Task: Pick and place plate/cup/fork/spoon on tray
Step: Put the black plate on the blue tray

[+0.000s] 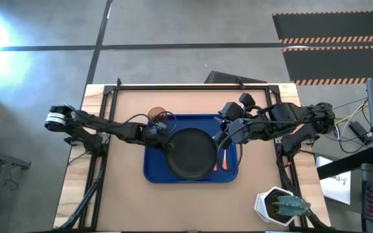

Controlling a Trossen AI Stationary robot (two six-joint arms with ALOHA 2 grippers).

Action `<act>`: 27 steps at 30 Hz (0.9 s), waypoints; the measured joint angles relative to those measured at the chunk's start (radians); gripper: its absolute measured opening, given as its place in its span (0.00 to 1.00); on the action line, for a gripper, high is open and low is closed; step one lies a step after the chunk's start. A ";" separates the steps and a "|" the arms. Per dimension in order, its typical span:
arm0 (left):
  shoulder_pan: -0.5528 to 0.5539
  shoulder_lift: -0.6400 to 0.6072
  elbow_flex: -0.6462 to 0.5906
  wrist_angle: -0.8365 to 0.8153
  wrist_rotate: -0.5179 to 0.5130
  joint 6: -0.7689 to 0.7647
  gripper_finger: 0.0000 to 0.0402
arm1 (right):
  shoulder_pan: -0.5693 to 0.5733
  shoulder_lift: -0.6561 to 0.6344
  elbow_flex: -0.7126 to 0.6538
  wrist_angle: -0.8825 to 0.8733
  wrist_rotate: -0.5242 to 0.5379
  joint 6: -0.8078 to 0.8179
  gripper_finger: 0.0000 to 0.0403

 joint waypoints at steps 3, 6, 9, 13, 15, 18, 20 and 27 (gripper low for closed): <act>0.000 -0.006 -0.001 -0.003 0.001 0.000 0.00 | 0.000 0.000 0.000 -0.001 0.000 -0.001 0.25; 0.000 -0.009 -0.003 -0.009 0.002 -0.001 0.00 | 0.000 0.000 0.000 -0.001 0.000 -0.010 0.25; 0.004 -0.009 -0.003 -0.019 0.004 -0.001 0.00 | 0.000 0.000 0.000 -0.001 0.000 -0.012 0.25; 0.009 -0.012 -0.002 -0.060 0.004 -0.001 0.00 | 0.000 0.000 0.000 -0.001 0.000 -0.014 0.25; 0.011 -0.012 0.001 -0.080 0.006 -0.002 0.00 | 0.000 0.000 0.000 -0.001 0.000 -0.014 0.25; 0.011 -0.015 0.002 -0.082 0.007 -0.004 0.00 | 0.000 0.000 0.000 -0.001 0.000 -0.015 0.25; 0.011 -0.016 0.003 -0.086 0.008 -0.005 0.00 | 0.000 0.000 0.000 -0.001 0.000 -0.015 0.25; 0.013 -0.020 0.000 -0.089 0.009 -0.005 0.00 | 0.000 0.000 0.000 -0.001 0.000 -0.017 0.25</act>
